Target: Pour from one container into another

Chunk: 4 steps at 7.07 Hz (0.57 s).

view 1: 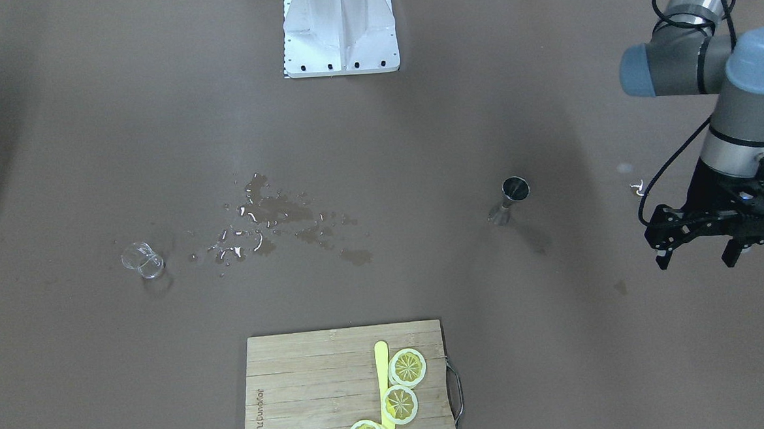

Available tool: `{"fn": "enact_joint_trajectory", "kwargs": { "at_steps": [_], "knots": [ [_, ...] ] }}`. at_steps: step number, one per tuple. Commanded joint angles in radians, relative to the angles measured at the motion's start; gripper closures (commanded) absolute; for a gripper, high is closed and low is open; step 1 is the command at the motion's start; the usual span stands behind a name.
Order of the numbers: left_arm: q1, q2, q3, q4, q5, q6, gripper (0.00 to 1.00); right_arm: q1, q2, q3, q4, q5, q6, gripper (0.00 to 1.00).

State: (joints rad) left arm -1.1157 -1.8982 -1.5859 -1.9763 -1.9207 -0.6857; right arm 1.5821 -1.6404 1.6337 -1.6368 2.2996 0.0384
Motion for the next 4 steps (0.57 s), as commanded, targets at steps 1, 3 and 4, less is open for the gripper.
{"fn": "enact_joint_trajectory", "kwargs": {
  "at_steps": [1, 3, 4],
  "knots": [
    [-0.146, 0.008, 0.094, 0.043, -0.266, 0.002, 0.01, -0.001, -0.001, 0.000, 0.000, 0.000, 0.000, 0.00],
    [-0.234, 0.104, 0.072, 0.131, -0.323, 0.186, 0.01, -0.002, -0.001, 0.000, 0.000, 0.000, 0.000, 0.00],
    [-0.257, 0.167, 0.057, 0.132, -0.324, 0.266, 0.01, -0.002, -0.001, 0.000, 0.000, -0.002, 0.000, 0.00]
  ]
}}
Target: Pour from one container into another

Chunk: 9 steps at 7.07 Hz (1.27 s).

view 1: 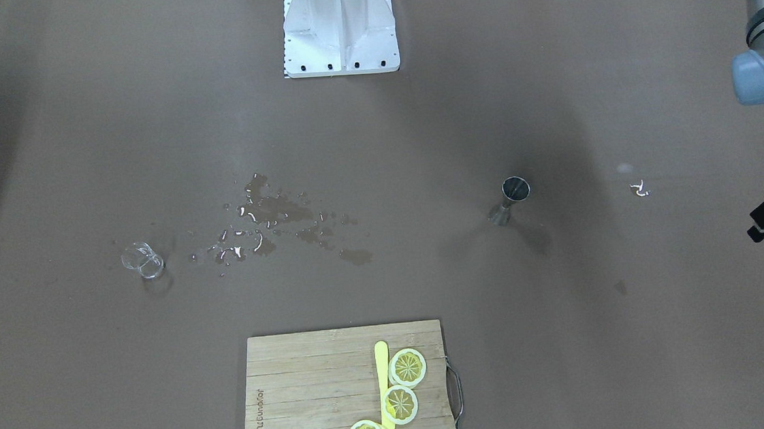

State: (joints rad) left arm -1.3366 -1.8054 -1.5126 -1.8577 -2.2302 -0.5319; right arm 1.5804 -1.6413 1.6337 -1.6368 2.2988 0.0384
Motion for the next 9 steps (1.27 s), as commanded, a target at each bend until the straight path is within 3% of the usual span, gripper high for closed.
{"fn": "enact_joint_trajectory", "kwargs": {
  "at_steps": [1, 4, 6, 7, 9],
  "knots": [
    [-0.073, 0.099, -0.017, 0.012, -0.043, 0.121, 0.01, 0.000, 0.000, 0.000, 0.000, -0.001, 0.000, 0.00],
    [-0.208, 0.190, -0.020, 0.077, -0.126, 0.448, 0.01, 0.000, 0.000, 0.000, 0.000, 0.001, 0.000, 0.00],
    [-0.292, 0.242, -0.058, 0.118, -0.190, 0.477, 0.01, 0.000, -0.002, 0.000, 0.000, 0.001, 0.000, 0.00],
    [-0.299, 0.295, -0.086, 0.114, -0.186, 0.478, 0.01, 0.000, 0.000, 0.000, 0.000, 0.001, 0.000, 0.00],
    [-0.294, 0.304, -0.103, 0.114, -0.180, 0.480, 0.01, -0.002, 0.000, 0.000, 0.000, 0.001, 0.000, 0.00]
  ]
}}
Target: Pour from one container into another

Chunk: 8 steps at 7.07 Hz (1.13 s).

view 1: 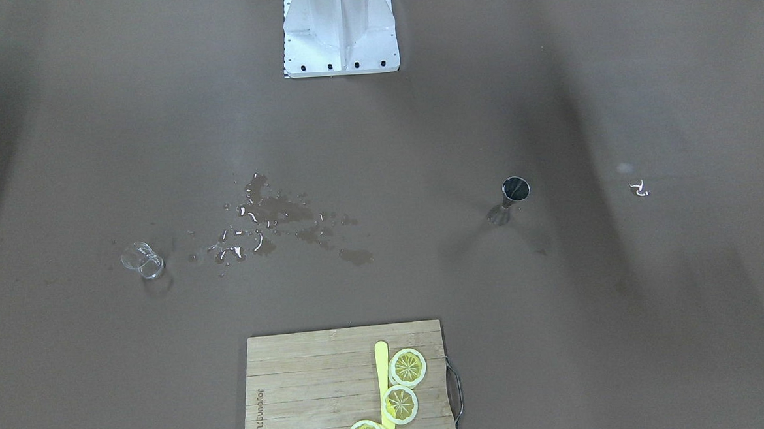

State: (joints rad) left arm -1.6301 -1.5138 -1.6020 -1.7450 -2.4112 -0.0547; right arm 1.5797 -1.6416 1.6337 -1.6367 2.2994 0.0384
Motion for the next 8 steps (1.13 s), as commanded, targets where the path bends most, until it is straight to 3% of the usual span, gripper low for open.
{"fn": "enact_joint_trajectory", "kwargs": {
  "at_steps": [1, 2, 8],
  "knots": [
    [0.004, 0.014, -0.019, 0.001, 0.009, 0.003, 0.01, 0.000, 0.000, 0.000, 0.000, 0.000, 0.000, 0.00],
    [0.006, 0.014, -0.027, 0.001, 0.058, 0.003, 0.01, 0.000, 0.000, 0.000, 0.000, 0.000, 0.000, 0.00],
    [0.006, 0.029, -0.027, 0.005, 0.057, 0.001, 0.01, 0.000, -0.001, 0.000, 0.000, 0.000, 0.000, 0.00]
  ]
}}
